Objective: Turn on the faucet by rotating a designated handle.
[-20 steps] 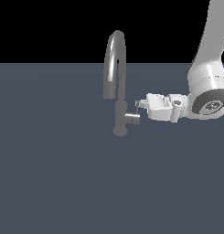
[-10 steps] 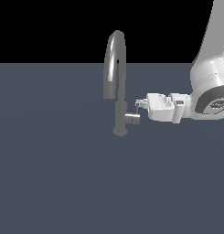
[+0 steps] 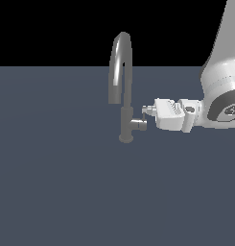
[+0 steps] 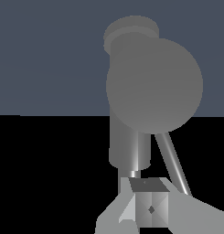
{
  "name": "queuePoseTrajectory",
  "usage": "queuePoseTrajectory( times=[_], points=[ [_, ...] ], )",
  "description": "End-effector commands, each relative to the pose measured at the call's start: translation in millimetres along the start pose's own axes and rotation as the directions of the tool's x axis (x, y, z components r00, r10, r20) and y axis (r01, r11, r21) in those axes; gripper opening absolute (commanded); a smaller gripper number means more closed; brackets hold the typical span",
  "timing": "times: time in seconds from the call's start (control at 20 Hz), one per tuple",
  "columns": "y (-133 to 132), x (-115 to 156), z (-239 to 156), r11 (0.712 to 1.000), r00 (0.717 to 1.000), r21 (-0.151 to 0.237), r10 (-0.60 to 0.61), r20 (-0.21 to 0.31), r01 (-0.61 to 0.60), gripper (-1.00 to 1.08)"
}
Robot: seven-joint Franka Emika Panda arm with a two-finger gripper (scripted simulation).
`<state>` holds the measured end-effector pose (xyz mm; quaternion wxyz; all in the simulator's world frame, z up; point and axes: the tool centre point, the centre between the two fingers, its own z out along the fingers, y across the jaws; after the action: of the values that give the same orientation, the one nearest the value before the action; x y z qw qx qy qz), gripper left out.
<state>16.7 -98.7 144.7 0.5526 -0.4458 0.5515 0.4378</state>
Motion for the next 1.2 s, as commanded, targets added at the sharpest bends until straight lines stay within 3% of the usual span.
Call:
queuePoseTrajectory(
  times=[0.0, 0.2, 0.6, 0.7, 1.05, 1.1, 1.15],
  points=[
    [12, 0, 0, 1.000, 1.000, -0.007, 0.007, 0.005, -0.007, -1.00],
    [11, -4, 0, 1.000, 1.000, -0.003, -0.005, 0.002, 0.005, -1.00],
    [45, 16, 0, 1.000, 1.000, -0.008, 0.006, 0.006, -0.006, -1.00],
    [33, 5, 0, 1.000, 1.000, -0.003, -0.018, 0.003, 0.018, -1.00],
    [63, 46, 0, 1.000, 1.000, -0.008, 0.007, 0.006, -0.007, -1.00],
    [63, 46, 0, 1.000, 1.000, -0.008, 0.007, 0.006, -0.007, -1.00],
    [50, 25, 0, 1.000, 1.000, -0.008, -0.029, 0.008, 0.029, -1.00]
  ],
)
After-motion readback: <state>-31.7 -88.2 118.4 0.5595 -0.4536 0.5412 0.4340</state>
